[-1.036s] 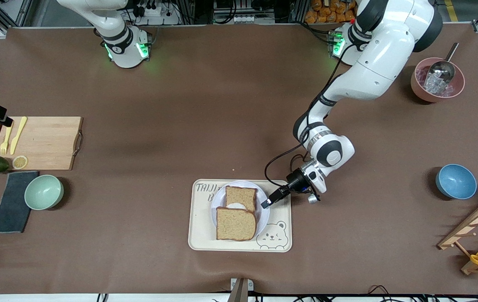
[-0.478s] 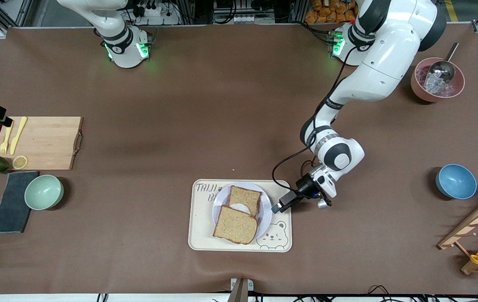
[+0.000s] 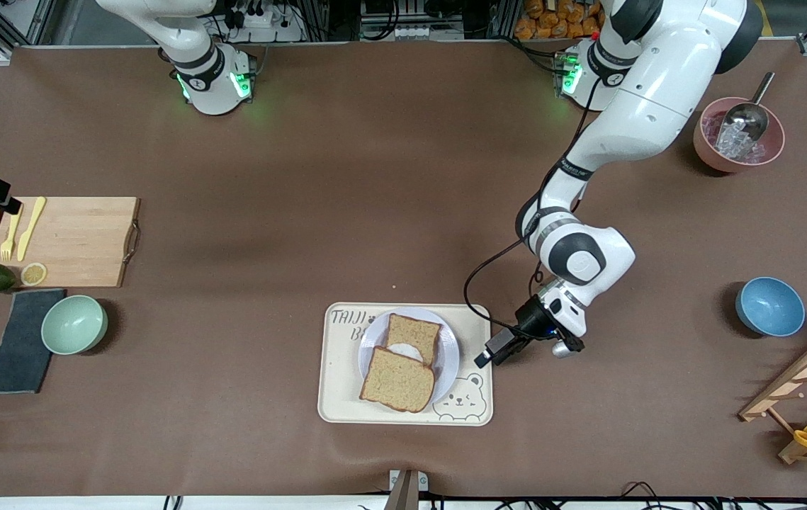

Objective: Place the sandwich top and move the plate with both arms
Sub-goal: 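Open the left gripper and lift it off the plate rim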

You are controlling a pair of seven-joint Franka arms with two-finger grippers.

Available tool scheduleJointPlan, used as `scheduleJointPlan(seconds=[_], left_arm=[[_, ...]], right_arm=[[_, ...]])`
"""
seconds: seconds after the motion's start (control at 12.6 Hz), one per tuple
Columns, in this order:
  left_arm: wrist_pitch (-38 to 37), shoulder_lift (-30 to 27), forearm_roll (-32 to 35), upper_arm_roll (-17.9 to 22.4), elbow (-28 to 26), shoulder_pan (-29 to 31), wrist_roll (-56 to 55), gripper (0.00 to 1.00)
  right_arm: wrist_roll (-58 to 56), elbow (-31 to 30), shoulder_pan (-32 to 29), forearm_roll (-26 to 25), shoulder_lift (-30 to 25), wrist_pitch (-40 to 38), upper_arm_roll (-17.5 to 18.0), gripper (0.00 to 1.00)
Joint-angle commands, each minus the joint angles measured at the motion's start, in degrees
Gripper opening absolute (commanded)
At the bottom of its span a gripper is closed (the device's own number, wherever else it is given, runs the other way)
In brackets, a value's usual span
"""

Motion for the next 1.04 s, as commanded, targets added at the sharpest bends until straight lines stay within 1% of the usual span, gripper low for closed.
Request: scheduleJointPlan(seconds=[0.0,0.24,0.32,0.48,0.64,0.72,0.8,0.96], left_arm=[[2.4,-5.0,3.6,0.0,-5.3,0.6,-1.6,1.00],[2.4,-9.2,9.0,0.0,-9.9,3.5,-1.6,1.00],[2.5,-9.9,11.6,0.0,-11.3,4.7,-1.6,1.00],[2.5,-10.2,16.8,0.1,-12.0,7.5,-1.6,1.00],[2.5,-10.2,23.4,0.0,-12.8,10.2,-1.6,1.00],[2.5,-10.6,26.6,0.1,-14.1,10.7,-1.7,1.00],[2.8,-11.6,28.4,0.8,-15.6,10.8,-1.7,1.00],[2.7,-14.5,37.1,1.5,-19.8,13.2,-1.7,1.00]], right_arm=[[0.6,1.3,-1.1,1.5,0.8,-0.6,0.5,1.00],[0.6,1.3,-1.1,1.5,0.8,-0.6,0.5,1.00],[0.6,1.3,-1.0,1.5,0.8,-0.6,0.5,1.00],[0.5,1.3,-1.1,1.5,0.8,-0.6,0.5,1.00],[0.4,1.3,-1.1,1.5,0.8,-0.6,0.5,1.00],[0.4,1.3,-1.1,1.5,0.8,-0.6,0.5,1.00],[0.3,1.3,-1.1,1.5,0.8,-0.7,0.5,1.00],[0.2,1.3,-1.0,1.5,0.8,-0.6,0.5,1.00]])
